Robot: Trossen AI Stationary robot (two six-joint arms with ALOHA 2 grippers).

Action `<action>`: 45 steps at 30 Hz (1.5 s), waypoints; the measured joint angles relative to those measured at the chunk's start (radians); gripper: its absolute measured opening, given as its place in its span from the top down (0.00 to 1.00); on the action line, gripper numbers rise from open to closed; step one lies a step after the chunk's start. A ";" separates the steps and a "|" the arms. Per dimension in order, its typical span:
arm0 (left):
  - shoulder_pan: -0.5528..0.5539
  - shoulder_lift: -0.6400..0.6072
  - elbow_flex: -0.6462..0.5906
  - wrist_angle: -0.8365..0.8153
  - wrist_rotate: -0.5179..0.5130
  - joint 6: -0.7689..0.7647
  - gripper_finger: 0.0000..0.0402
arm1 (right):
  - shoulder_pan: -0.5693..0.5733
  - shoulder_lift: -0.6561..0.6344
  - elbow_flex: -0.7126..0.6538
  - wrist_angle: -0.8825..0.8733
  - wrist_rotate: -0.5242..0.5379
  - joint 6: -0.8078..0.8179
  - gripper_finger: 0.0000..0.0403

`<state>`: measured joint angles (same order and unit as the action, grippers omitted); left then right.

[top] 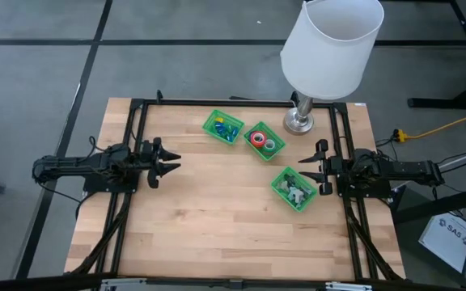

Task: Pick and place Stapler, Stapler remover, tape
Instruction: Return to Home Position

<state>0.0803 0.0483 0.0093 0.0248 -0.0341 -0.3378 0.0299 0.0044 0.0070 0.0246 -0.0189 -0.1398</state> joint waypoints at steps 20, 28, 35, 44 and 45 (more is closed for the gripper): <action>0.000 0.000 0.000 0.000 0.002 0.001 0.59 | 0.000 0.000 0.000 0.000 0.000 0.000 0.56; 0.000 0.000 0.000 0.001 0.002 0.001 0.59 | 0.000 0.000 0.000 0.000 0.000 0.000 0.56; 0.000 0.000 0.000 0.001 0.002 0.001 0.59 | 0.000 0.000 0.000 0.000 0.000 0.000 0.56; 0.000 0.000 0.000 0.001 0.002 0.002 0.59 | 0.000 0.000 0.000 0.000 0.000 0.000 0.56; 0.000 0.000 0.000 0.001 0.002 0.001 0.59 | 0.000 0.000 0.000 0.000 0.000 0.000 0.56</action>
